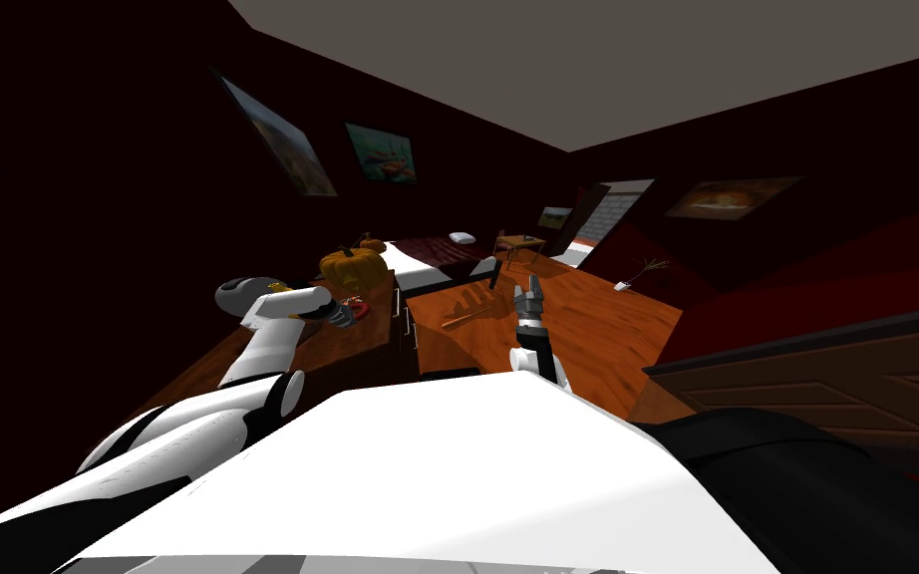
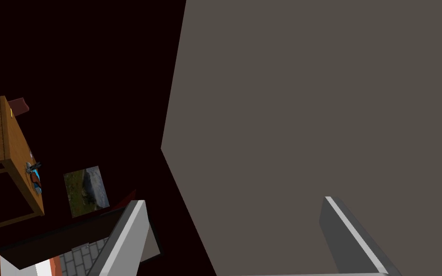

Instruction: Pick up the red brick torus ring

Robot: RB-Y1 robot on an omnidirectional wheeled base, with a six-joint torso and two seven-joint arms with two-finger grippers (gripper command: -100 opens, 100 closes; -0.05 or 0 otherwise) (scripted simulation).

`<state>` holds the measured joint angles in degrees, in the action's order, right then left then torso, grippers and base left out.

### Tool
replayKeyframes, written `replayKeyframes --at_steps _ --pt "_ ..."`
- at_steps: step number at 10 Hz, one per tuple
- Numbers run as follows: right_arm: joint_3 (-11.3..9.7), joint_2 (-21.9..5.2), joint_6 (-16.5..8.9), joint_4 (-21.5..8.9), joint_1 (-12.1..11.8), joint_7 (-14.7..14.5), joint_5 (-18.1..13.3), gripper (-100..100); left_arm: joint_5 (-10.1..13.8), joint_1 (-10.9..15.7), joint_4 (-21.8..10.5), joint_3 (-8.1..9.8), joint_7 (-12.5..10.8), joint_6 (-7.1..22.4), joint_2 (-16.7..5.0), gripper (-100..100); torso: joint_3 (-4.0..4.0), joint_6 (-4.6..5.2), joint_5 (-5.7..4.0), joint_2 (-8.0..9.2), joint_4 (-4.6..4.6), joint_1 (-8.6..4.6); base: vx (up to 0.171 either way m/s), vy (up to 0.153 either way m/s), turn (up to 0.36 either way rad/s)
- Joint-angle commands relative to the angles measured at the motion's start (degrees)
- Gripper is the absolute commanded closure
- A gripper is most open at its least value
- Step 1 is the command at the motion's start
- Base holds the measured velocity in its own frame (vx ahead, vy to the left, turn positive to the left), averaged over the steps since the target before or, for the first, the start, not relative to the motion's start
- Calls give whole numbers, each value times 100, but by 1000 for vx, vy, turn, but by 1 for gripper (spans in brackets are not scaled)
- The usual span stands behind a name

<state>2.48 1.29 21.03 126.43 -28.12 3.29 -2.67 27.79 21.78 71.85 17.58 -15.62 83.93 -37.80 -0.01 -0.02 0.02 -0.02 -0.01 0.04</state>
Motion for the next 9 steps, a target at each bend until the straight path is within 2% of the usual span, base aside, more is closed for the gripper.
replayKeyframes --at_steps 1,3,4,5,7,8,9 --pt "0 0 0 0 0 0 0 0 0 0 0 0 0 0 0 100 0 0 0 0 0 0 0 0 0" --pt "0 0 0 0 0 0 0 0 0 0 1 -1 1 -3 0 100 1 -1 -1 1 0 -2 0 0 0" --pt "0 0 0 0 0 0 0 0 0 0 1 -2 2 -3 0 0 1 -2 -1 2 1 -2 0 0 0" --pt "0 0 0 0 0 0 0 0 42 -2 181 25 -45 188 -55 100 2 -2 -2 3 2 -3 -13 -13 10" --pt "0 0 0 0 0 0 0 0 83 20 287 49 -70 337 -115 100 10 -3 -6 15 6 -13 -22 -17 8" --pt "0 0 0 0 0 0 0 0 70 -5 259 44 -54 266 -90 100 13 -3 -8 18 8 -15 -9 -6 2" --pt "0 0 0 0 0 0 0 0 73 -3 272 46 -61 295 -94 0 11 -3 -6 14 7 -12 0 0 0"
